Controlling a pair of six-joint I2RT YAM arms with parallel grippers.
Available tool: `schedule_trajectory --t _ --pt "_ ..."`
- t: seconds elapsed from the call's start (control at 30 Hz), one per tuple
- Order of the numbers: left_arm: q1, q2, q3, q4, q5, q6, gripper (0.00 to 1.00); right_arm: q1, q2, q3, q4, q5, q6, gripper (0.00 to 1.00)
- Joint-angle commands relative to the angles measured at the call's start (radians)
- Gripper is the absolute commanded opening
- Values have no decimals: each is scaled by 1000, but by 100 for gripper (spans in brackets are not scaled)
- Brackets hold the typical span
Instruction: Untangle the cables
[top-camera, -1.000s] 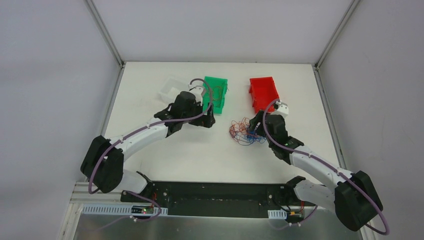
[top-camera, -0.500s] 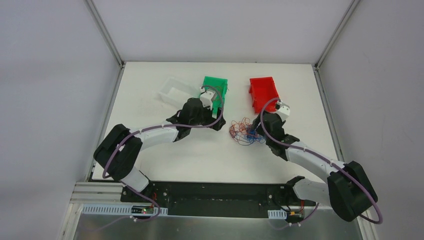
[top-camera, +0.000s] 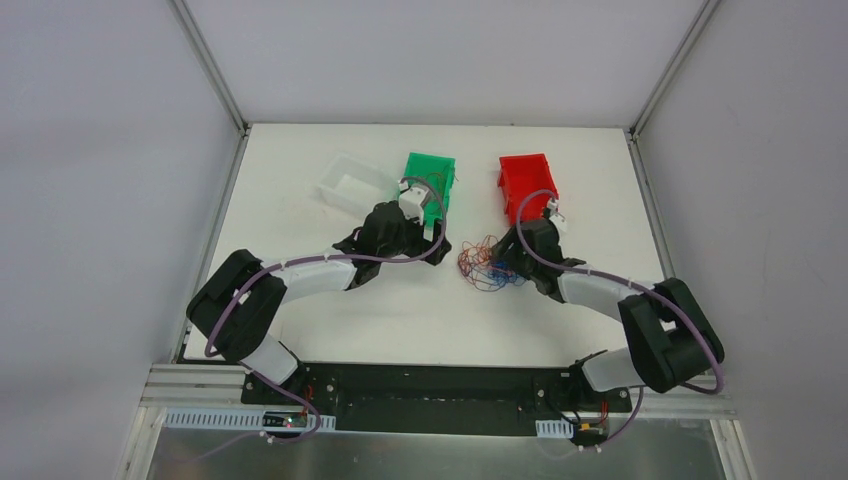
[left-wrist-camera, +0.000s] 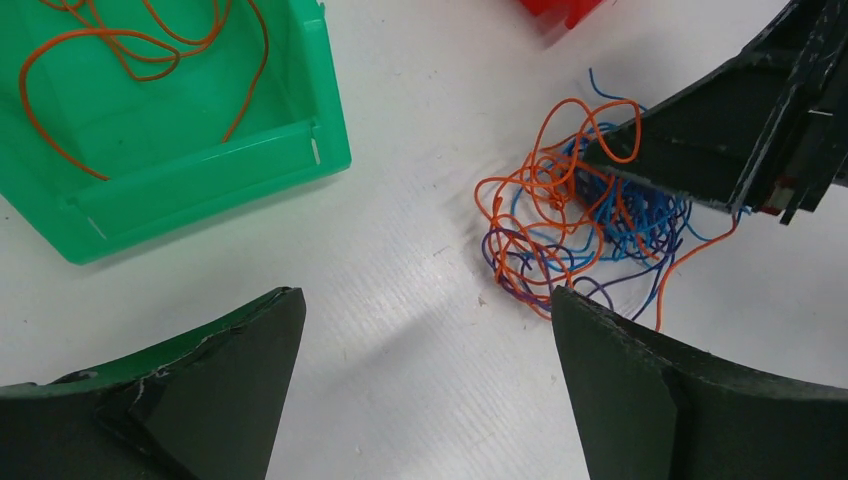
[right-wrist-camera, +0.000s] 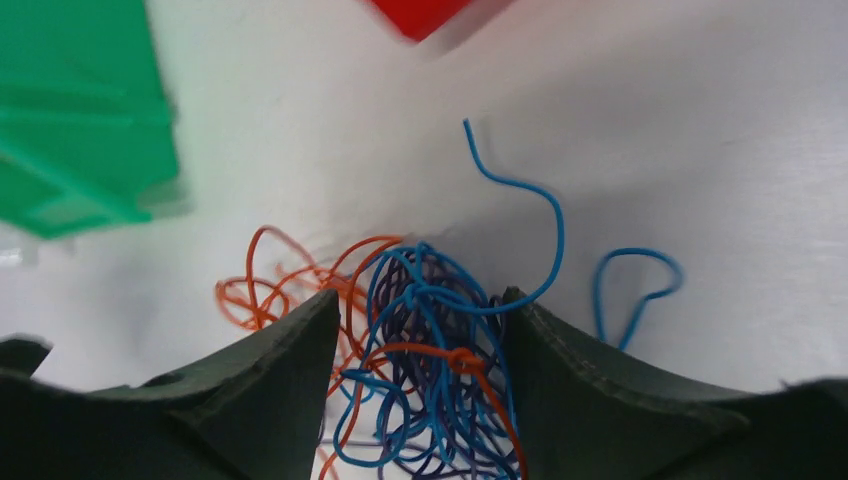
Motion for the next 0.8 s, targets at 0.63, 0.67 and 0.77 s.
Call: schedule_trajectory --t 0.63,0.67,0.77 --pt "-8 44 104 -132 -26 21 94 123 -52 76 17 33 -112 62" --pt "-8 59 122 -151 -12 25 92 123 -52 78 17 31 -113 60" --pt "-8 105 171 -196 36 26 86 122 -51 74 15 20 -112 54"
